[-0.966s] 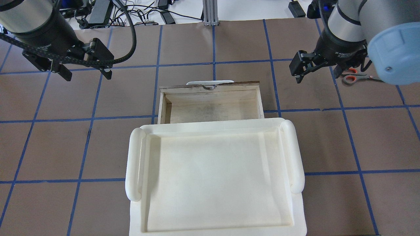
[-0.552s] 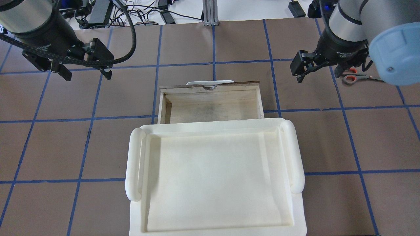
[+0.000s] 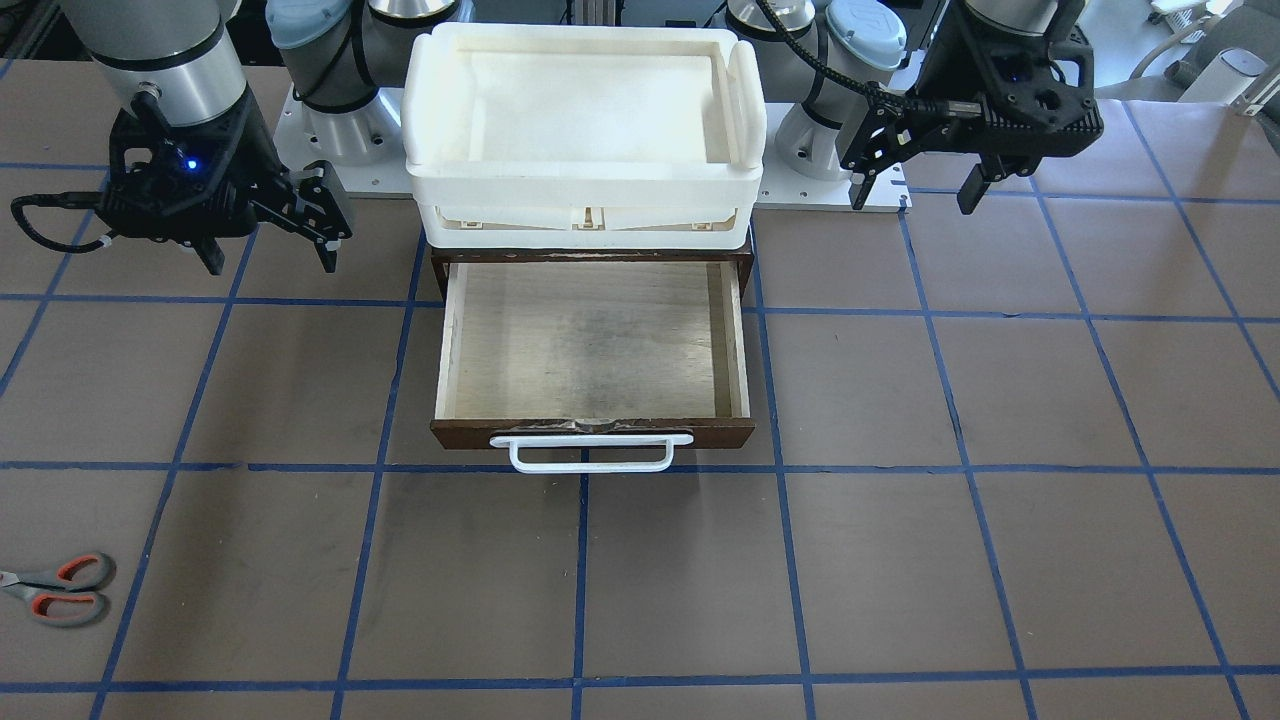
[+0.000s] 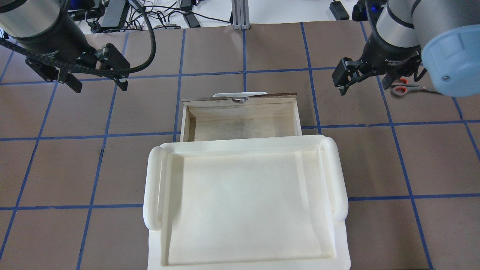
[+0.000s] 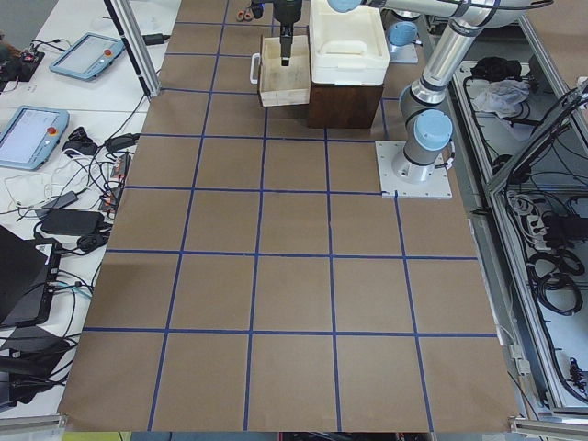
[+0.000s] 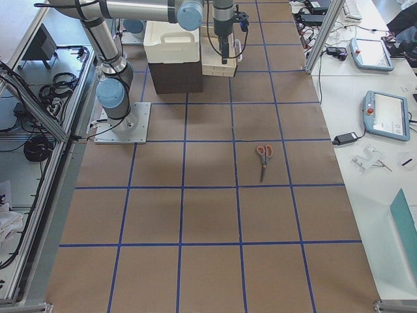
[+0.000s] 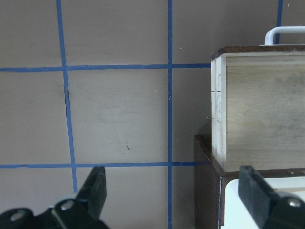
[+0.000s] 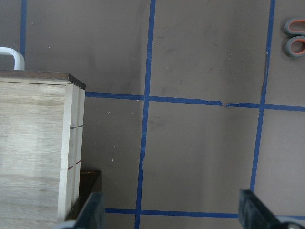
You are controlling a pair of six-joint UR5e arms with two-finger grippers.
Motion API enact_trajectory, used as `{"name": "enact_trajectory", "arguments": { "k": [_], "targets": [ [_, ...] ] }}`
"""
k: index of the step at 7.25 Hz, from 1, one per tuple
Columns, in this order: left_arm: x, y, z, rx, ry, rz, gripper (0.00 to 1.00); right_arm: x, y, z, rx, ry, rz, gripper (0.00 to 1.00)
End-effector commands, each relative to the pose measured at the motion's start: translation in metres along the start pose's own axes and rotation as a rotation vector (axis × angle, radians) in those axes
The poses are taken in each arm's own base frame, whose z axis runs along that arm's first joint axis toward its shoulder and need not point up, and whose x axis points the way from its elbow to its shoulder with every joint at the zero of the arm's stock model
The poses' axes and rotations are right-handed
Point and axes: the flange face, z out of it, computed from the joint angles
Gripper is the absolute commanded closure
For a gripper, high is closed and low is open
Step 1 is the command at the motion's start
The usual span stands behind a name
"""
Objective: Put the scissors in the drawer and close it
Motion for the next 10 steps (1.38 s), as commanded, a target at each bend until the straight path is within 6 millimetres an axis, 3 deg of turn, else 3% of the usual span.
{"name": "enact_trajectory", "arguments": {
  "k": [1, 3, 4, 5, 6, 7, 9, 10],
  "targets": [
    [0.000, 0.000, 0.000, 0.000, 0.000, 0.000, 0.00, 0.001, 0.001, -0.002, 0.005, 0.003, 0.010, 0.00],
    [0.000, 0.000, 0.000, 0.000, 0.000, 0.000, 0.00, 0.001, -0.002, 0.001, 0.002, 0.001, -0.001, 0.00],
    [0.000, -0.001, 0.001, -0.003, 0.000, 0.000, 0.00, 0.005, -0.003, 0.003, -0.002, 0.001, -0.057, 0.00],
    [0.000, 0.000, 0.001, -0.001, 0.000, 0.000, 0.00, 0.021, -0.006, 0.006, -0.006, 0.002, -0.208, 0.00],
    [0.000, 0.000, 0.001, -0.001, 0.000, 0.000, 0.00, 0.048, -0.012, 0.014, -0.020, -0.006, -0.312, 0.00],
    [0.000, 0.000, 0.001, -0.001, 0.000, 0.000, 0.00, 0.088, -0.020, 0.028, -0.040, -0.026, -0.418, 0.00],
    [0.000, 0.000, 0.000, 0.000, 0.000, 0.000, 0.00, 0.176, -0.041, 0.066, -0.029, -0.022, -0.682, 0.00],
    [0.000, 0.000, 0.000, 0.000, 0.000, 0.000, 0.00, 0.208, -0.055, 0.089, -0.028, -0.014, -0.818, 0.00]
  ]
}}
